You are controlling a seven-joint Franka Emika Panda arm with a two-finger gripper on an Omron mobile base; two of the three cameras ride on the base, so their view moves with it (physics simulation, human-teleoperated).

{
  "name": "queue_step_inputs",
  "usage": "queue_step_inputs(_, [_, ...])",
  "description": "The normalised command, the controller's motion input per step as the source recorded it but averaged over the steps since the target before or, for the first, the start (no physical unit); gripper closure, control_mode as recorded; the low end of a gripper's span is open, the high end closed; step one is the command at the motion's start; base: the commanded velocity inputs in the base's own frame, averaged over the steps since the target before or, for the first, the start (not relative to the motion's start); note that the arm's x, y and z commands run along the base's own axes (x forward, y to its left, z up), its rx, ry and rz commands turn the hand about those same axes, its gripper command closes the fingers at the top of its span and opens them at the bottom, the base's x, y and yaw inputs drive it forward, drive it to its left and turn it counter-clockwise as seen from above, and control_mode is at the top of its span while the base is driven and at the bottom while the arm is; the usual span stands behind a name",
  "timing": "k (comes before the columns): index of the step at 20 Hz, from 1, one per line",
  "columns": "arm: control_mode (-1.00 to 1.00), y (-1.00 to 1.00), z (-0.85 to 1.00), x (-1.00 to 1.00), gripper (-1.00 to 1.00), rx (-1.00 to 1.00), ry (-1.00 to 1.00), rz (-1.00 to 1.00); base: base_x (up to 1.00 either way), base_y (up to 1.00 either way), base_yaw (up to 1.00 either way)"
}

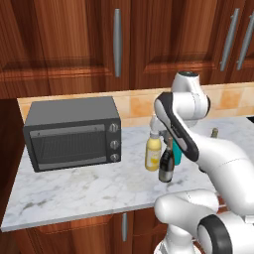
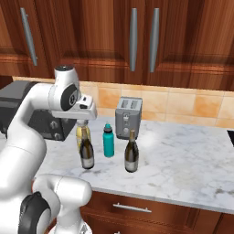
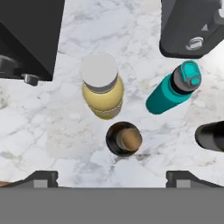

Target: Move the drinks to the dining counter.

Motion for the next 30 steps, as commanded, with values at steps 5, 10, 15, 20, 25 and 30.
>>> queue_step_inputs(5, [-1.00,-0.16,-0.28,-0.20,-1.00,0.00,-0.07,0.00,0.00,0.00,0.00])
queue_step_inputs(10, [-1.00,-0.13,-0.21,-0.07,-1.00,0.00,-0.07,0.00,0.00,0.00,0.00])
queue_step_inputs(15, [-1.00,-0.04,-0.17,0.00,-1.00,0.00,-0.10,0.00,0.00,0.00,0.00])
queue_step_inputs(20, [-1.00,0.00,-0.17,0.00,-1.00,0.00,-0.08,0.00,0.00,0.00,0.00])
queue_step_inputs(25, [-1.00,0.00,-0.11,0.00,-1.00,0.00,-0.04,0.00,0.00,0.00,0.00])
queue_step_inputs(30, [-1.00,0.00,-0.08,0.10,-1.00,0.00,-0.05,0.00,0.00,0.00,0.00])
